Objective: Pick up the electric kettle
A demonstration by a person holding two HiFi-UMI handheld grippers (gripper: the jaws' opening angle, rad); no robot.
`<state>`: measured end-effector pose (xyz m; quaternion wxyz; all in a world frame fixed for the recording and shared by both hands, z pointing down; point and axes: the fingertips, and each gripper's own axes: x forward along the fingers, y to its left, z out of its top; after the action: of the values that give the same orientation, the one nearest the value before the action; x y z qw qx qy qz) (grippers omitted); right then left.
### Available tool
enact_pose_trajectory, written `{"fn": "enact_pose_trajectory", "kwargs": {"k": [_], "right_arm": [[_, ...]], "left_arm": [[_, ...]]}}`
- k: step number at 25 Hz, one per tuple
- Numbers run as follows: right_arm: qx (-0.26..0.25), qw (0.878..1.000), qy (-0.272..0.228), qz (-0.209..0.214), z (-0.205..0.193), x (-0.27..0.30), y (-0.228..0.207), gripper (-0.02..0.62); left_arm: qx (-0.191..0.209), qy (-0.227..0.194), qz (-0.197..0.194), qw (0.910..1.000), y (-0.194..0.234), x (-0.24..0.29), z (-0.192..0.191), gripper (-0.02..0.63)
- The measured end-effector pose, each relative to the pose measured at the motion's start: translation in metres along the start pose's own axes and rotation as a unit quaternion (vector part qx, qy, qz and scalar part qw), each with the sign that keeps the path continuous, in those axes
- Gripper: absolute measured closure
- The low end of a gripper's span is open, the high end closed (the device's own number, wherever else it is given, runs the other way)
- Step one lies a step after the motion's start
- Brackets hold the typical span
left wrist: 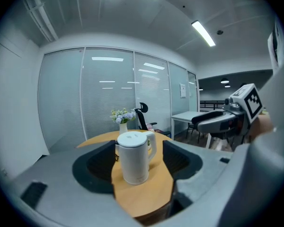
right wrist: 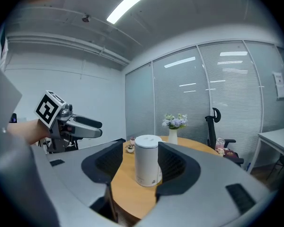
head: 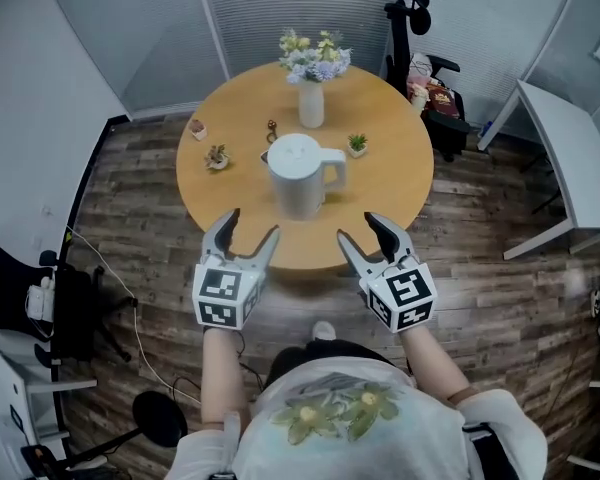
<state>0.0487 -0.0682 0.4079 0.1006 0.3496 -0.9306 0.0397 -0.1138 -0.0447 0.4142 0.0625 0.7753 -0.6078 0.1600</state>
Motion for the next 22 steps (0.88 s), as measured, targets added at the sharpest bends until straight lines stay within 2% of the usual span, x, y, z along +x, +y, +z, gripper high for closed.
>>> {"fn": "enact_pose_trajectory", "kwargs": {"k": [6, 10, 17, 22], "right_arm": [[-0.008, 1.000, 0.006, 0.004, 0.000, 0.016, -0.007, 0.364], [-0.008, 1.000, 0.015, 0.009, -0.007, 0.027, -0.011, 0.363], [0.008, 1.000, 0.024, -0.009, -0.013, 0.043, -0.032, 0.364], [0.014, 0.999, 0.035, -0.025, -0.018, 0.065, -0.045, 0.363]], "left_arm": [[-0.054, -0.015, 0.016, 0.9983, 0.023, 0.014, 0.009, 0.304], [-0.068, -0.014, 0.021, 0.9973, 0.032, 0.022, 0.013, 0.304], [-0.089, 0.009, 0.016, 0.9958, 0.044, 0.042, 0.005, 0.304], [-0.122, 0.020, -0.007, 0.9924, 0.054, 0.066, -0.004, 0.304]]}}
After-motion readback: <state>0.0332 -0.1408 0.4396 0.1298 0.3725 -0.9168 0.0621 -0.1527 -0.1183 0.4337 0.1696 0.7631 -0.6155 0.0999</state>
